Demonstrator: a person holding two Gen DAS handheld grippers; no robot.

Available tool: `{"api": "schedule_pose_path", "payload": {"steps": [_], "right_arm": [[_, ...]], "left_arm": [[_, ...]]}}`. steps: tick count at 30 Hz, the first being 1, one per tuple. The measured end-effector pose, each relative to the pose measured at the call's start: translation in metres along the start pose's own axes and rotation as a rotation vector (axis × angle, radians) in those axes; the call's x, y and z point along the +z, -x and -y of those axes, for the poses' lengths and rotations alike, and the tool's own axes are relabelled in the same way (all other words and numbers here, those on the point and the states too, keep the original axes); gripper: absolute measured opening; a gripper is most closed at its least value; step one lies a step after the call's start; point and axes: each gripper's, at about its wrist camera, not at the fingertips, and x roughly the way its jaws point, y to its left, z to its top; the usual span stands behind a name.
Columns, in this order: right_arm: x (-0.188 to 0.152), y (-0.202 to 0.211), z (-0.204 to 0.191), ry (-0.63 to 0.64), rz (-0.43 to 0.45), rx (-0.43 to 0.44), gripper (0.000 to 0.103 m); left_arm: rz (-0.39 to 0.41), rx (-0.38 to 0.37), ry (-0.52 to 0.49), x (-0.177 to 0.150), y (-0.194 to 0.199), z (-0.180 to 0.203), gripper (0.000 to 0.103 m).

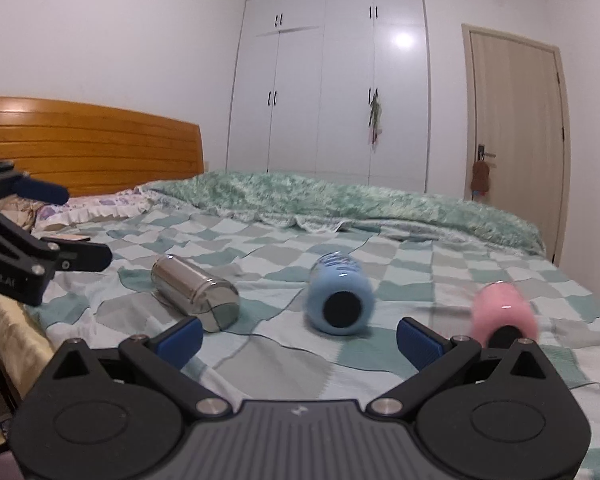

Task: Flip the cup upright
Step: 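Move the left gripper to the lying silver cup and close on it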

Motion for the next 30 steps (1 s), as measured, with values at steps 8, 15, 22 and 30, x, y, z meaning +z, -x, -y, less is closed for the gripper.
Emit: {"api": "schedule_pose_path", "payload": {"steps": [8,15,22,30], "right_arm": [[0.013,-0.055,-0.03,-0.002,-0.076,-0.008,0.103],[0.016,-0.09,-0.036,-0.027,-0.136,-0.047,0.103],[0.012,-0.113,-0.035,-0.016,-0.171,-0.051,0.103],[0.012,-0.13,-0.037,-0.008,-0.214,-0.059,0.103]], "left_arm": [[-0.082,-0.079,-0.269,-0.004,-0.055,-0.021,0.103],[-0.16,-0.138,-0.516,-0.02,-0.109,-0.023,0.103],[-0.139,-0.202,-0.774,-0.037,-0.153,-0.01,0.103],[-0.098,-0.293,-0.958,-0.052,-0.193,-0.001,0.098]]}}
